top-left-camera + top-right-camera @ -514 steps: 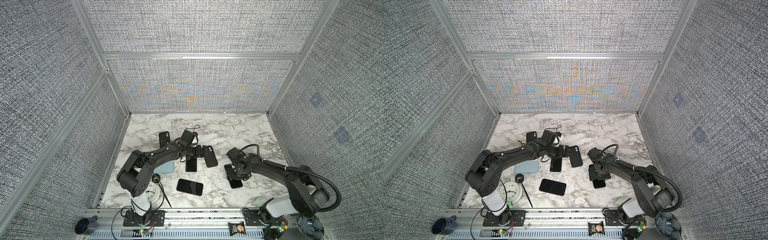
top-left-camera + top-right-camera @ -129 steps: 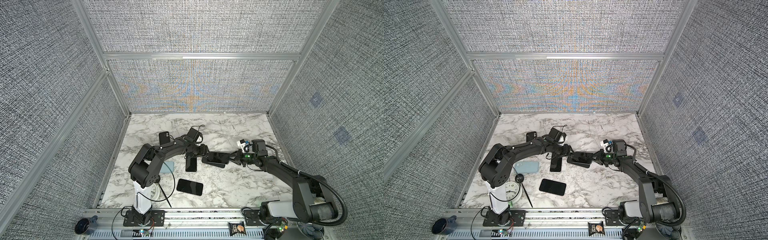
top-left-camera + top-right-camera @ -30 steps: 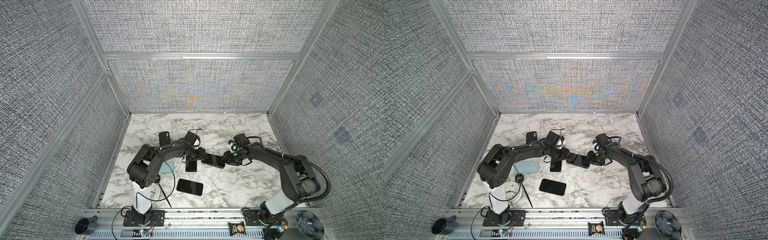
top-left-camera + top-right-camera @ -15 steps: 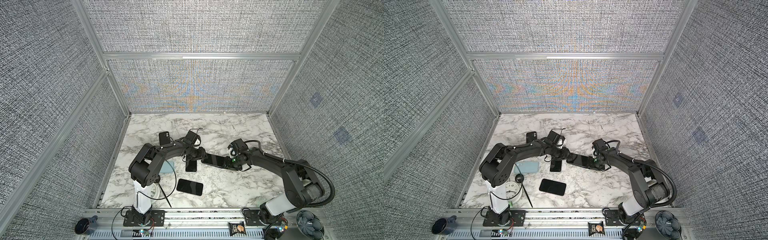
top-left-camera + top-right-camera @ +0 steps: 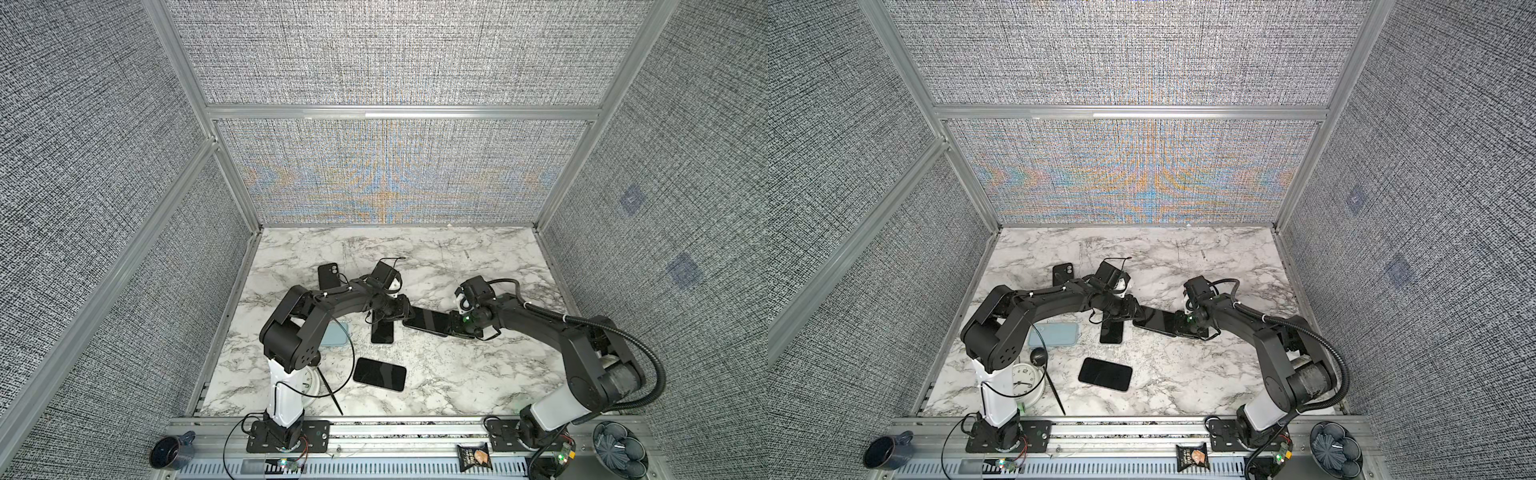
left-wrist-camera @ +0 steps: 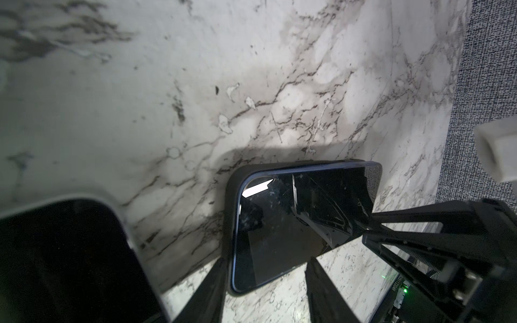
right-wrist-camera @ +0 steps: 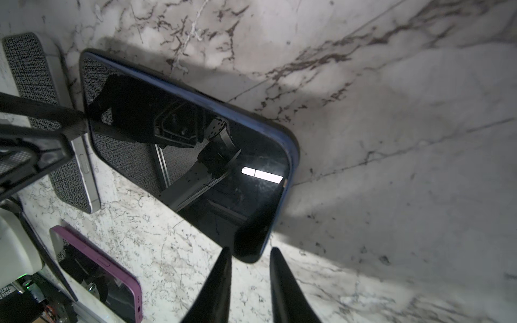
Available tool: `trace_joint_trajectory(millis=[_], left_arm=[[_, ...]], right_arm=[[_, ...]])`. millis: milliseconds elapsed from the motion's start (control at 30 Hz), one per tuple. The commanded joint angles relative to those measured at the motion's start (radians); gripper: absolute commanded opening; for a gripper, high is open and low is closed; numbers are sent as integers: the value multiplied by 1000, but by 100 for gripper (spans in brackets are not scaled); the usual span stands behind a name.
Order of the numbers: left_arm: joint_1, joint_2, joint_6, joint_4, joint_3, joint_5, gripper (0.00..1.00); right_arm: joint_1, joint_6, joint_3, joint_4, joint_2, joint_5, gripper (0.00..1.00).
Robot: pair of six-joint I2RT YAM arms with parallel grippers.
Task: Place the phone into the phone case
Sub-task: 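Press the phone's edge down into the case with the right gripper fingers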
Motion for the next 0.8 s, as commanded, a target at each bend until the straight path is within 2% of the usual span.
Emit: trace_joint_trajectory(millis=[0, 767], left_arm=[[0, 6, 11, -11, 0, 5, 47], [1, 25, 9, 3, 8, 20, 45]], right_arm=[[2, 3, 7, 7, 0, -10, 26], [3, 5, 19, 19, 16, -24, 20]])
